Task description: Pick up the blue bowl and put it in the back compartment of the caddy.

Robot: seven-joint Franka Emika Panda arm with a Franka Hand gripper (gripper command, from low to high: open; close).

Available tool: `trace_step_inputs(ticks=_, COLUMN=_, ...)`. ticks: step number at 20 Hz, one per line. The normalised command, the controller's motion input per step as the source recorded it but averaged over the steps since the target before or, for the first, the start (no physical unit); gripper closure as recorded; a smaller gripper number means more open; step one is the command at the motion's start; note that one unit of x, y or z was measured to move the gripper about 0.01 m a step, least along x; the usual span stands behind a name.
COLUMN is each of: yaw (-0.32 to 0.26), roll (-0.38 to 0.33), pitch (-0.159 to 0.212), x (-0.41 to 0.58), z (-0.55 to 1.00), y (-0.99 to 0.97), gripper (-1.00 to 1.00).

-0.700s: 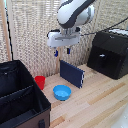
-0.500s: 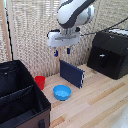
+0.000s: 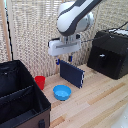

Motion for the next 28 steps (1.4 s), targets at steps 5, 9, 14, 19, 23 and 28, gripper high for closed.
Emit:
trace_step_inputs(ticks=5, yaw=-0.011, roll=0.011, pitch=0.047, x=-0.035, z=-0.53, y=-0.10, gripper=-1.00)
trace_step_inputs(ticks=9, yaw=-0.074, roll=0.019, pitch=0.035, x=-0.151, z=-0.58, y=-0.05, gripper=-1.00)
trace_step_inputs(ticks=14, yaw=-0.098, roll=0.001, pitch=0.054, x=-0.365, z=-0.58, y=-0.06, gripper=-1.00)
trace_step_inputs(ticks=19, yaw=-0.067, roll=-0.012, pitch=0.020, x=-0.390, z=-0.41, y=0.01, gripper=-1.00)
trace_step_inputs(ticks=23, yaw=-0.067, roll=-0.032, pitch=0.000, x=-0.179, z=-0.20, y=0.11, gripper=-1.00)
trace_step_inputs(ticks=28, yaw=-0.080, roll=-0.047, pitch=-0.007, x=-0.151, z=-0.21, y=0.17, gripper=-1.00)
